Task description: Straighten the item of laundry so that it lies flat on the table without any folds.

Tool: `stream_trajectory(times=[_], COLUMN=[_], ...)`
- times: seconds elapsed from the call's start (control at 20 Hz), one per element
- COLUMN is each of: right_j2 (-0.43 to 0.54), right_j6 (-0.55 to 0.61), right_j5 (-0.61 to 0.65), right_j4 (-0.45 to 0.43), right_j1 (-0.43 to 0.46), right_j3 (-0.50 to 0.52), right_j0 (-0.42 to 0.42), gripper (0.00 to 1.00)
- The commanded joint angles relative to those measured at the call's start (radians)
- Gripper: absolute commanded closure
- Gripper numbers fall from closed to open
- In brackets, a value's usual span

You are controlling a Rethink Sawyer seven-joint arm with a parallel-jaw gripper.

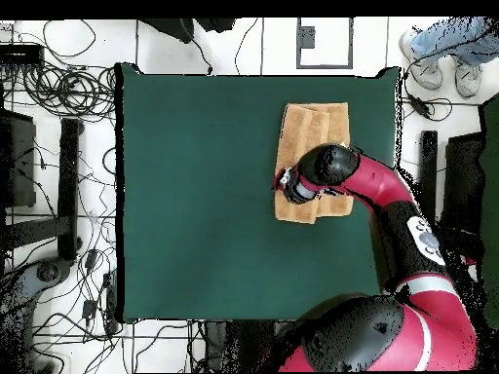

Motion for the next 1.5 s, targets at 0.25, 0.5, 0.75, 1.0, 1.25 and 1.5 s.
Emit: stream_trajectory(times=[0.25,0.5,0.75,1.0,1.25,1.5], right_j2=[-0.113,-0.111,-0.104,-0.097,-0.094,-0.129], right_j6=[0.007,-0.006,-0.005,0.027,0.164,0.229], right_j5=[-0.042,-0.052,-0.065,-0.063,0.057,0.191], right_j4=[-0.114,-0.108,-0.097,-0.062,0.080,0.139], right_j1=[0.109,0.127,0.145,0.163,0.210,0.224], right_j3=[-0.075,-0.087,-0.090,-0.084,-0.070,-0.107], right_j0=[-0.017,-0.022,-0.034,-0.050,-0.074,-0.048], gripper=[0.00,0.00,0.00,0.00,0.00,0.00])
